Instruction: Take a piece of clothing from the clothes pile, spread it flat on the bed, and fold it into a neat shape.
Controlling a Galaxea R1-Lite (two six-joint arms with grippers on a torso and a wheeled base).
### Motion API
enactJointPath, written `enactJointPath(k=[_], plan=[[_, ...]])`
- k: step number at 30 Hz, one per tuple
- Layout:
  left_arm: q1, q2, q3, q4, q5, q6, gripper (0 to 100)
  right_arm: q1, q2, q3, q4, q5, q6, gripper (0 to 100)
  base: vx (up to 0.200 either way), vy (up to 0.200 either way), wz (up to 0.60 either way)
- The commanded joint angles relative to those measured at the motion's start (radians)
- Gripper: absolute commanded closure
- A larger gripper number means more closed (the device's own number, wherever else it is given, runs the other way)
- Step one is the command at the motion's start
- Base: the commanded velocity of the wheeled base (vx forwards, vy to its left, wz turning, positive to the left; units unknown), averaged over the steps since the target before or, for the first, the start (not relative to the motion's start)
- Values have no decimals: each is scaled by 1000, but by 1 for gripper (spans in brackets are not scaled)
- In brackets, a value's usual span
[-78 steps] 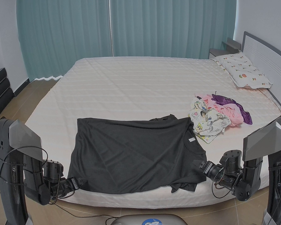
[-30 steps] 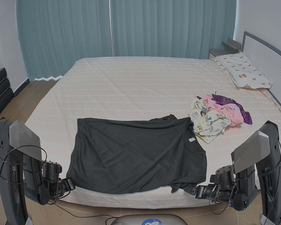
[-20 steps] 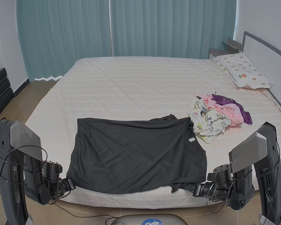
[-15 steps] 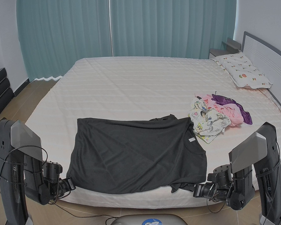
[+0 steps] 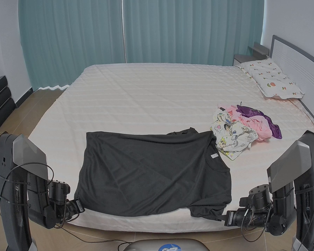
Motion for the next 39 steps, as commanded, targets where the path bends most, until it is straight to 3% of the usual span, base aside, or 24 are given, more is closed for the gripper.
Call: enactJointPath(k=[1,5,19,20,32,39], plan=[[-1,7,1,0,1,-1,100,-65,-83,49,-3,17,-4,100,0,0,0],[-1,9,1,0,1,-1,100,-83,-77,49,20,17,-6,100,0,0,0],[-1,9,2,1,1,1,100,-11,-66,49,190,11,-97,100,0,0,0],[-1,9,4,0,1,-1,100,-12,-61,49,189,9,-103,0,0,0,0],[-1,9,4,0,1,1,100,-106,-46,11,97,-20,-106,0,0,0,0],[-1,10,2,0,1,1,100,-198,41,-212,109,-41,-92,0,0,0,0]])
